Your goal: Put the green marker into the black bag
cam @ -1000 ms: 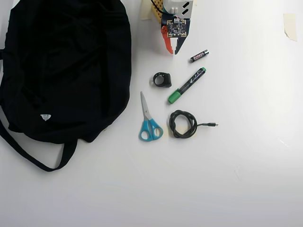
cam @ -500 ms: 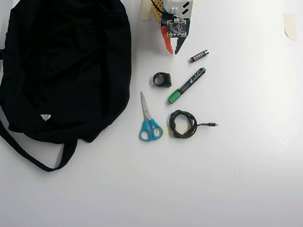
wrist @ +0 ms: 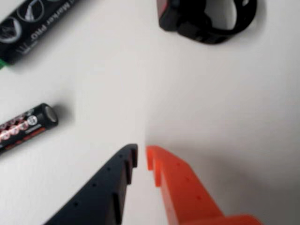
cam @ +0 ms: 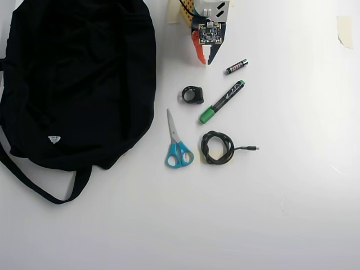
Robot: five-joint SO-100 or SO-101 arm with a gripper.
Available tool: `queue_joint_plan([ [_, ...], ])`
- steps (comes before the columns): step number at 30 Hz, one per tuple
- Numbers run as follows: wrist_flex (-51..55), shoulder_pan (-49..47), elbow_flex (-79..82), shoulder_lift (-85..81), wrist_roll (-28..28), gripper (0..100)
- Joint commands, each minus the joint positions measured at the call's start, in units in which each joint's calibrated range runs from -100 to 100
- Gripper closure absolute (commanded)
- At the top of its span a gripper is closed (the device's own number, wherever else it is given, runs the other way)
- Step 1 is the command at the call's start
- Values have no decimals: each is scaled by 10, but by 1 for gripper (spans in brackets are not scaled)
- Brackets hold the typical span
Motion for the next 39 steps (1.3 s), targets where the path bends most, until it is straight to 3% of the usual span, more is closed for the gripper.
queue_joint_plan([
  [1, 18, 2, 14, -7, -3, 98],
  [7, 3, -4, 10, -5, -3, 98],
  [12, -102, -2, -35, 37, -3, 98],
  [32, -546, -23, -414, 502, -3, 98],
  [39, -587, -18, -609, 683, -2, 98],
])
